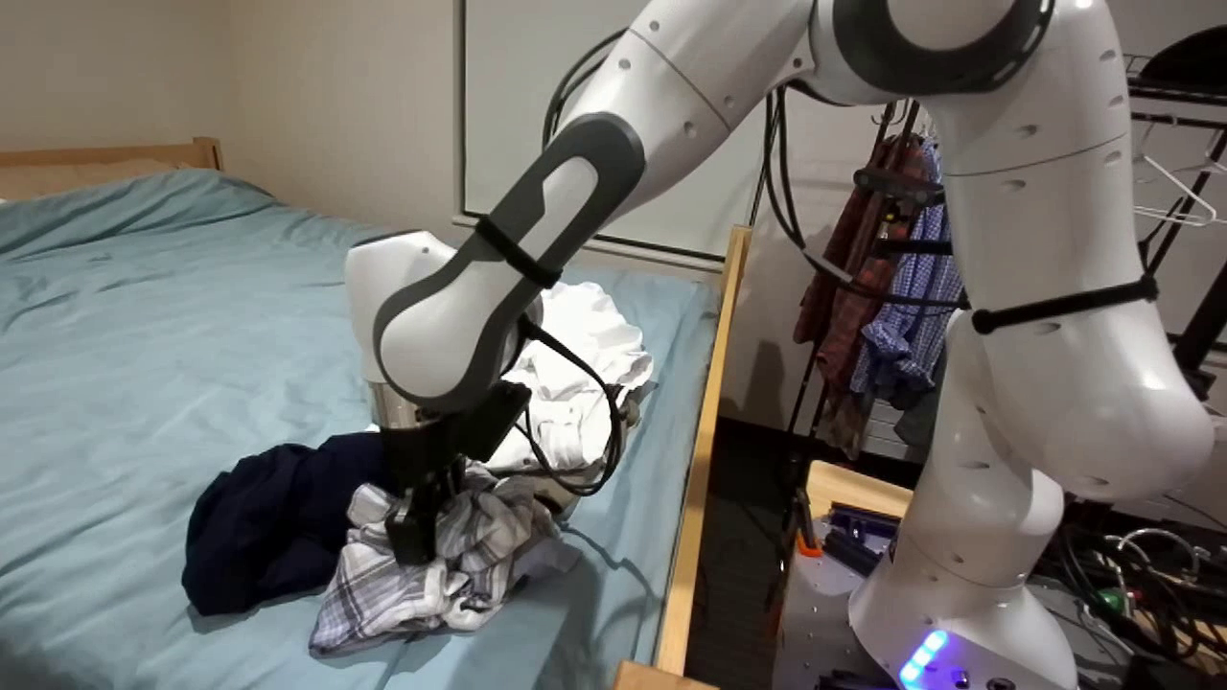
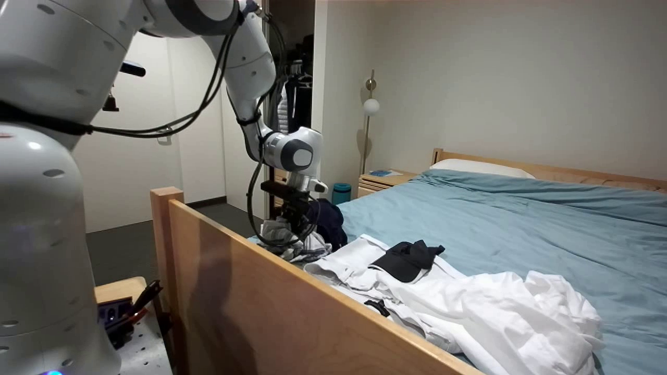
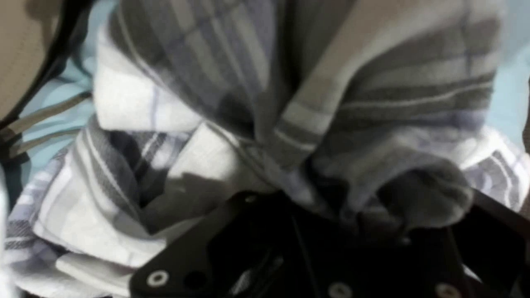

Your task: Move the blue and checked clothes to the left

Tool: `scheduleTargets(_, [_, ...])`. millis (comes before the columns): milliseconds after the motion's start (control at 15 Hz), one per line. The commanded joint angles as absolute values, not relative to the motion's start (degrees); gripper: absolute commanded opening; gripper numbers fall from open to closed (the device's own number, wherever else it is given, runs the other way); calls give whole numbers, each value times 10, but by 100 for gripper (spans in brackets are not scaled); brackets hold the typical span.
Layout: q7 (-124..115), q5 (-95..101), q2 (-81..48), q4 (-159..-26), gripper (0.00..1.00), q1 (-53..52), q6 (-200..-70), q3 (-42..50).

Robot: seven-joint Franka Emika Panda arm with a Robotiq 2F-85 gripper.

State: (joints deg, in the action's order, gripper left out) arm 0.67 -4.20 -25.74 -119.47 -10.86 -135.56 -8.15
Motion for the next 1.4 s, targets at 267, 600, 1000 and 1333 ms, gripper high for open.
scheduleTargets(267, [17, -93, -258, -1223, 63, -88, -1420, -102])
scheduleTargets(600, [21, -126, -204, -1318, 95, -84, -1546, -123])
scheduleTargets(1000, [-25, -109, -124, -1434, 100, -98, -1622, -111])
scheduleTargets(1333, [-40, -30, -53, -1456, 100, -101, -1561, -75])
